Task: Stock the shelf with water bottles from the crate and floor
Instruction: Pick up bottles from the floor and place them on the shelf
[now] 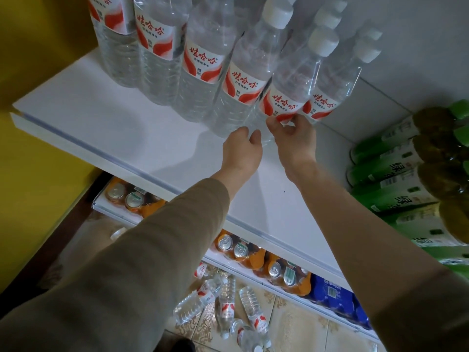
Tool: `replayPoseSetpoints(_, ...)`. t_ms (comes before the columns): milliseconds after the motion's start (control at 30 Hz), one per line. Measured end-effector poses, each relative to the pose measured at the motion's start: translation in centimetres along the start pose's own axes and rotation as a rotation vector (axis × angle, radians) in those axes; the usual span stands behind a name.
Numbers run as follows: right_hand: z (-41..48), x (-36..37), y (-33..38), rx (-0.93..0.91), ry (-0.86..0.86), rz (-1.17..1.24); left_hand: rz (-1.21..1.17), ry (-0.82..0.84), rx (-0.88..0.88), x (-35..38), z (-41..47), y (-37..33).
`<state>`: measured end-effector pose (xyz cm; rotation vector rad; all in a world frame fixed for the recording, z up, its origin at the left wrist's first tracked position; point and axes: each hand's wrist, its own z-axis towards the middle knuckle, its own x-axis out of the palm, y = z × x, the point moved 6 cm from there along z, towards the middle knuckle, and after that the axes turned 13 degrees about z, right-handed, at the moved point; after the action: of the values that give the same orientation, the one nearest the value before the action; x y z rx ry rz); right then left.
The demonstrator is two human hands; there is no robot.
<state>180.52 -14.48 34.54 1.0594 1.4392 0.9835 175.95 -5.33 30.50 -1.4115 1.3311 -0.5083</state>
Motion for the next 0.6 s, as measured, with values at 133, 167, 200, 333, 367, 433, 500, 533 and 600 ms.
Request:
replayPoseSetpoints(133,0.3,0.1,0.0,0.002,-0.002,0.004,0.003,-0.005,-0.002,0.0,0.2,-0.2)
replayPoseSetpoints(167,0.3,0.1,0.0,0.002,-0.003,0.001,0.010,-0.006,0.001,0.0,0.1,-0.3)
replayPoseSetpoints(200,0.2,0.1,0.0,0.001,-0.005,-0.005,0.017,-0.008,0.003,-0.1,0.0,-0.3)
replayPoseSetpoints(333,-0.2,0.0,0.0,0.014,-0.028,-0.014,0.023,-0.012,-0.002,-0.4,-0.4,-0.4)
replayPoseSetpoints(367,-0.4,0.1,-0.1,0.034,-0.032,-0.013,0.022,-0.017,-0.003,-0.6,-0.4,-0.4)
replayPoseSetpoints(433,-1.1,0.4,-0.7,0.088,-0.046,-0.016,0.013,-0.039,0.000,-1.1,-0.7,-0.1)
replayPoseSetpoints(500,-2.3,0.7,-1.2,0.141,-0.070,-0.013,0.005,-0.074,-0.001,-1.9,-1.3,0.6)
replayPoseSetpoints(533,-3.2,1.0,-1.4,0.160,-0.080,0.009,-0.006,-0.095,0.006,-2.5,-1.9,1.0)
replayPoseSetpoints(600,-5.5,2.0,-1.9,0.188,-0.087,0.068,-0.053,-0.155,0.012,-4.1,-3.8,2.1)
